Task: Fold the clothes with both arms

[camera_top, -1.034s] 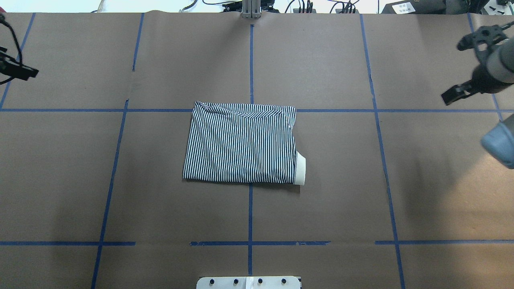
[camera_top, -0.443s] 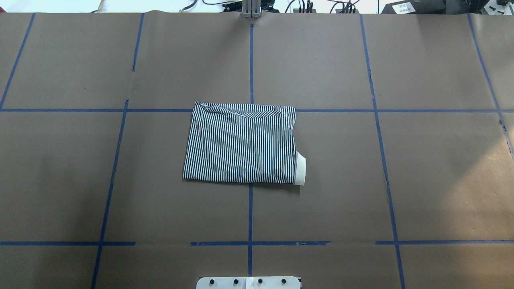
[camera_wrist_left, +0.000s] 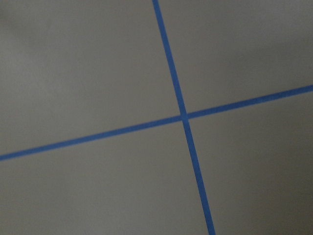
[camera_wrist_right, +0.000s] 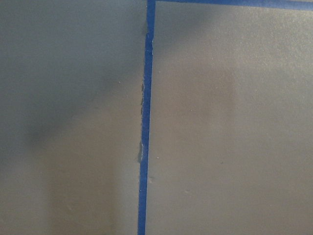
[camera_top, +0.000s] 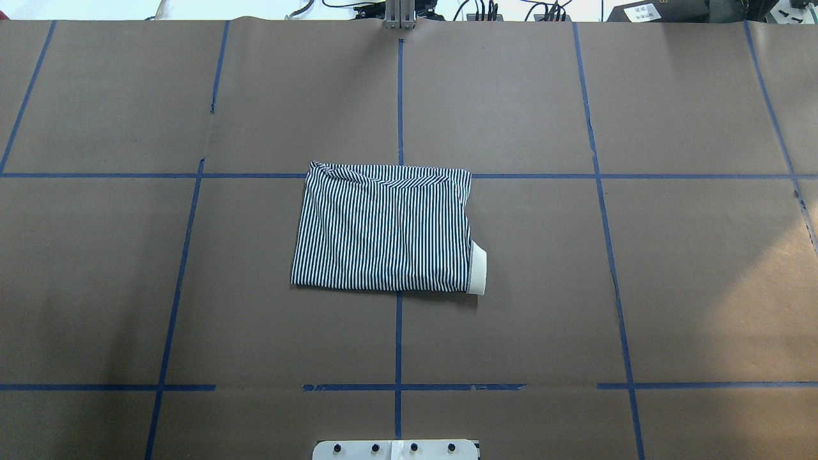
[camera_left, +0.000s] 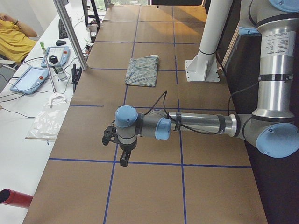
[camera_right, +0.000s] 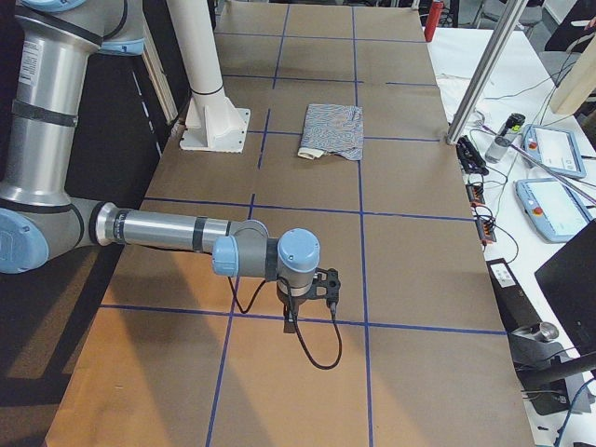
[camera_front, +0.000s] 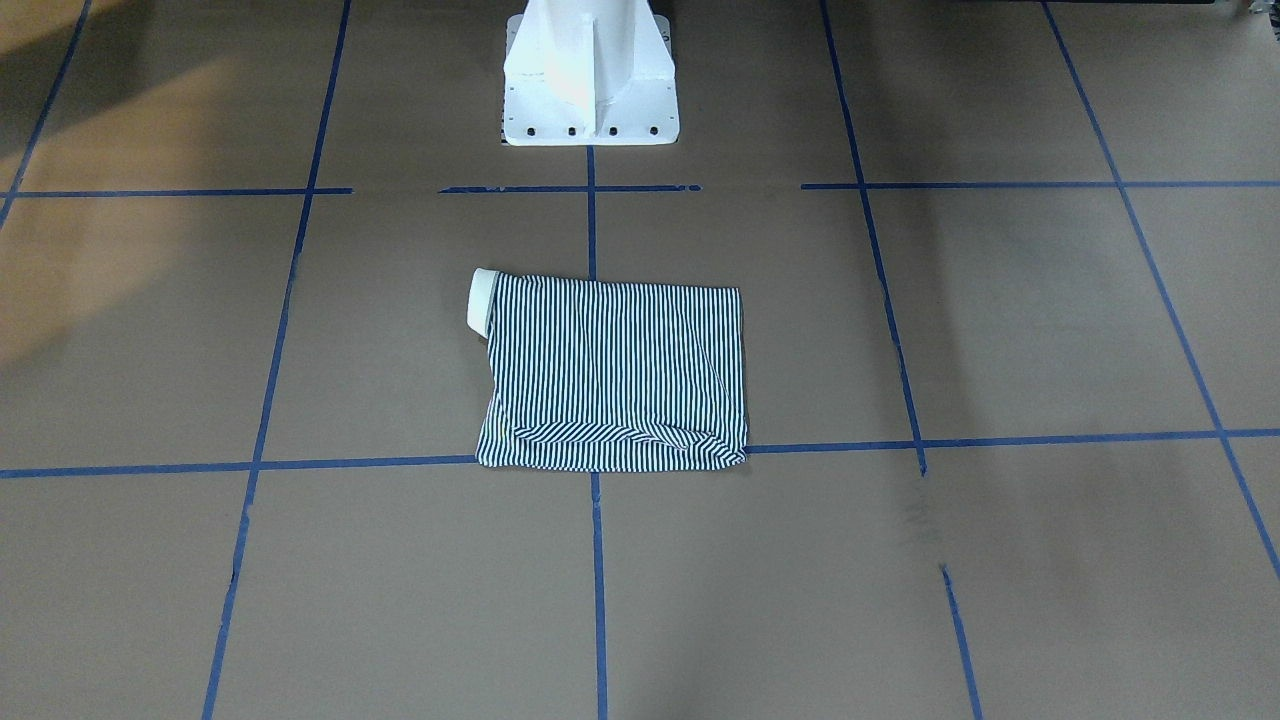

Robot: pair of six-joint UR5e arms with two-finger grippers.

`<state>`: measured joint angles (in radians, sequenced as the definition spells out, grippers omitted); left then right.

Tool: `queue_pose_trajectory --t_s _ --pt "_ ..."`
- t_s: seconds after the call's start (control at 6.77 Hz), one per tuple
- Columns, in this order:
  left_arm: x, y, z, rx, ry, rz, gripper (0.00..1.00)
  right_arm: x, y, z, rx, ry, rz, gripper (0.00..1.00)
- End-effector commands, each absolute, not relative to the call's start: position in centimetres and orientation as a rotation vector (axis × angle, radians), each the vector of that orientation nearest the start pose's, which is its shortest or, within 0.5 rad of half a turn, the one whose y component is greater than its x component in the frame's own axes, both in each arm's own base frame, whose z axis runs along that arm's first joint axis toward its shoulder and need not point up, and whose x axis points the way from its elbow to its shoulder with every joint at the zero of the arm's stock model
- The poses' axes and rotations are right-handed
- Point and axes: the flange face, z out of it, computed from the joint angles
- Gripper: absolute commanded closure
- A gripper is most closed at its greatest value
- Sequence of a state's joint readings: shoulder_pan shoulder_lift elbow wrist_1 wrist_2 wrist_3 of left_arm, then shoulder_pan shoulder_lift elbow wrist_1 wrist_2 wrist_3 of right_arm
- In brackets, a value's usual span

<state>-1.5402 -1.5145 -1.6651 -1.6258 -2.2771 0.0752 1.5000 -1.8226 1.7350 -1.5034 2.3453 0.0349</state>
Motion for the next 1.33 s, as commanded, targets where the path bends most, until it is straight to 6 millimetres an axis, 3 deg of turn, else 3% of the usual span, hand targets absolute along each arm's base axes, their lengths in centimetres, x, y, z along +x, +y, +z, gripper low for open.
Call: queue_pose_trajectory --t_s 0.0,0.3,0.59,1.18 --pt "-5.3 -46.8 63.6 0.072 0.727 0.128 0.0 3.8 -38.6 68.2 -0.061 -0.78 -0.018 0.0" --pt "-5.1 -47.7 61.8 0.102 0.719 0.136 0.0 3.8 -38.6 68.1 -0.058 -0.779 -0.019 0.0" --pt "-5.2 -47.2 62.7 0.089 0.719 0.137 0.0 3.8 -38.7 68.0 -0.057 -0.779 -0.02 0.0" --pt "-5.0 -47.0 62.8 0.08 0.72 0.132 0.0 3.8 -38.7 68.0 -0.057 -0.779 -0.02 0.0"
